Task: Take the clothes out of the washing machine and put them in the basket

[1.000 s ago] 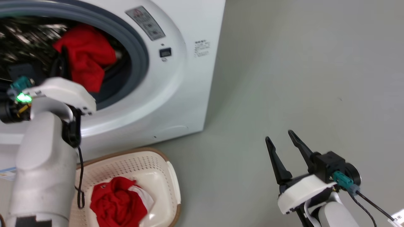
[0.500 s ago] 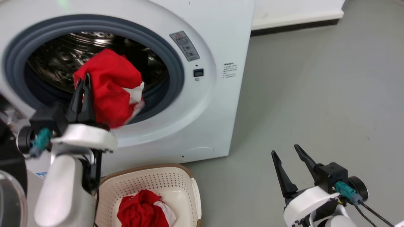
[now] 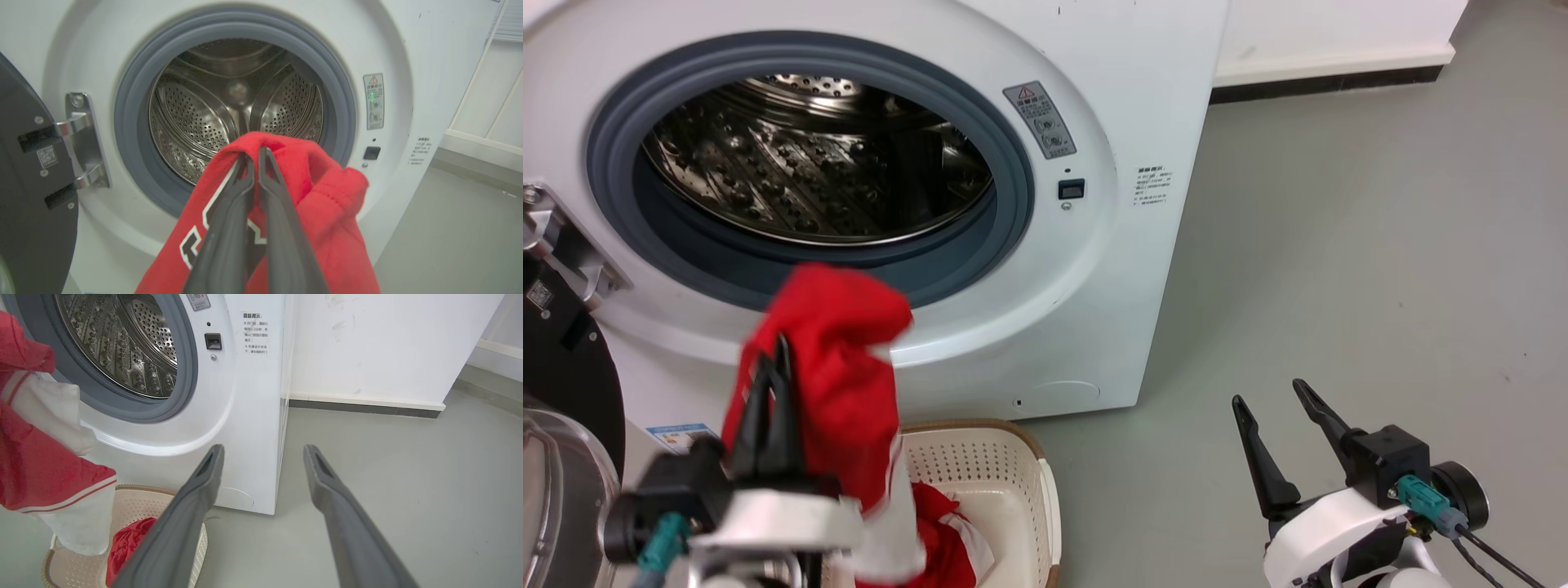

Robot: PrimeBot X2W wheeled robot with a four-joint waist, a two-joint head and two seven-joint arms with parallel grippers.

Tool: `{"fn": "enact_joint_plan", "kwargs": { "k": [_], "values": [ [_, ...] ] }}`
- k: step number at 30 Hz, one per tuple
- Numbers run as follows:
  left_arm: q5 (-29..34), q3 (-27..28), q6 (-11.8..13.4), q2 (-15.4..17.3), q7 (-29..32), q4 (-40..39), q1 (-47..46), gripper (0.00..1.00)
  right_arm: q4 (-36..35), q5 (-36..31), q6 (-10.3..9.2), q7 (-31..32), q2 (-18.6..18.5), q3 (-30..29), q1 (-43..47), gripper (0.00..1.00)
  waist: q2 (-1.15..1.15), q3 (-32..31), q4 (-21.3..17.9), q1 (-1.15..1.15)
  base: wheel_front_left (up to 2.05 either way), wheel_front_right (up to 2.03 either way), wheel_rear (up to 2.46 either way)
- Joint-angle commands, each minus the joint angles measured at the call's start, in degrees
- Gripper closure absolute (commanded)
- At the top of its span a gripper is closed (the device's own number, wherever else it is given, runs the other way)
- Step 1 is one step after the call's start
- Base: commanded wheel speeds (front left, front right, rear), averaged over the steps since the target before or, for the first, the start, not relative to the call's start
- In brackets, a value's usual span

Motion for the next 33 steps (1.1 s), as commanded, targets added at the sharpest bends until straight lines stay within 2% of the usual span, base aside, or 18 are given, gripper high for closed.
{"fn": "enact_joint_plan", "kwargs": {
  "k": [1, 8, 15, 24, 30, 33],
  "values": [
    [-0.6, -0.3, 0.3, -0.3, -0.2, 1.0, 2.2, 1.00, -0.7, 0.0, -0.04, 0.2, 0.0, 0.2, 0.4, 0.00, 0.00, 0.8, 0.0, 0.01, 0.00, 0.00, 0.00],
    [-2.5, -2.0, -0.8, -2.4, -0.9, 11.1, 5.4, 1.00, -1.7, -0.3, -0.04, -0.1, 0.0, 0.3, -0.7, 0.00, 0.00, 4.5, 0.2, 0.01, 0.00, 0.00, 0.00],
    [-3.7, -3.3, -2.8, -3.2, -1.7, 26.2, 0.4, 1.00, -1.7, 0.4, -0.04, -1.0, 0.0, 1.3, -3.2, 0.00, 0.00, 10.8, -0.3, 0.01, 0.00, 0.00, 0.00],
    [-4.5, -3.9, -6.6, -2.3, -2.1, 50.8, -17.1, 1.00, -1.6, 0.9, -0.04, -2.6, 0.0, 2.3, -8.3, 0.00, 0.00, 21.3, -1.0, 0.01, 0.00, 0.00, 0.00],
    [-5.1, -4.1, -7.2, -1.2, 1.1, 65.4, -28.4, 1.00, -0.9, 1.3, -0.04, -4.0, 0.0, 3.8, -11.8, 0.00, 0.00, 26.8, -3.2, 0.01, 0.00, 0.00, 0.00],
    [-5.5, -3.8, -7.4, -0.7, 1.2, 68.6, -30.8, 1.00, -0.4, 1.8, -0.04, -4.6, 0.0, 4.5, -12.6, 0.00, 0.00, 28.1, -4.1, 0.01, 0.00, 0.00, 0.00]
  ]
}}
